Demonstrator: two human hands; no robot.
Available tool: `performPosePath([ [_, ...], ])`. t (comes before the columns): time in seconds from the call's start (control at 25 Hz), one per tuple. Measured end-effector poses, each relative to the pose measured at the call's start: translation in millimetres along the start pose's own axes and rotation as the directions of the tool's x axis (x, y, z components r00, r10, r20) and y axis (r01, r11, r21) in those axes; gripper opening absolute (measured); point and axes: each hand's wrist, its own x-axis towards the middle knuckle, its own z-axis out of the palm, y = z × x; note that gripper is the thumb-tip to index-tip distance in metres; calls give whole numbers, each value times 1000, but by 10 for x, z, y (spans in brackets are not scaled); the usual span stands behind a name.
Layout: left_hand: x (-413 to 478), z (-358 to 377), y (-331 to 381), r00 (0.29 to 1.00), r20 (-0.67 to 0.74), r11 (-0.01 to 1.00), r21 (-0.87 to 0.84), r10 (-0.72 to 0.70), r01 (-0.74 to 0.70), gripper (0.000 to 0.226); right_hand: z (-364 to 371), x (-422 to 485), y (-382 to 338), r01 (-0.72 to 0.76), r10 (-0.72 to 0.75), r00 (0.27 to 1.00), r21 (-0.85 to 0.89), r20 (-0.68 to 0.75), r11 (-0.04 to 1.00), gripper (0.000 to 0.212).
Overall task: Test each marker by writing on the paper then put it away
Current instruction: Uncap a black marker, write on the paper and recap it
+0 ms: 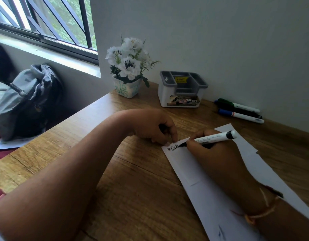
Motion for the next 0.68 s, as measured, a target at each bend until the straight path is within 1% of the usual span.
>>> performPosePath([
  [0.12,-1,4,5,1000,-5,1000,-17,-9,9,22,6,2,9,-9,10,1000,17,-16,1000,7],
  [0.2,-12,1,10,1000,-4,1000,-18,-11,11,22,3,8,2,-2,2,1000,37,-10,999,13],
  [0.28,-16,0,14,1000,-3,1000,-20,-15,15,21,2,20,15,8,-8,1000,4,12,1000,15],
  [0.4,-11,6,18,1000,1,1000,-22,-20,20,22,-17,18,24,26,-26,999,-4,37,1000,5],
  [0.48,-9,9,9,1000,-3,1000,-22,-17,17,22,-17,4,16,59,-58,996,-13,72,998,5],
  [0.6,1,7,0,1000,-12,1000,-26,-17,17,22,-19,-5,11,-1,0,1000,31,17,1000,3],
  [0.68,2,13,-2,1000,-18,999,-37,-11,10,22,-22,0,18,-25,25,1000,51,8,998,5],
])
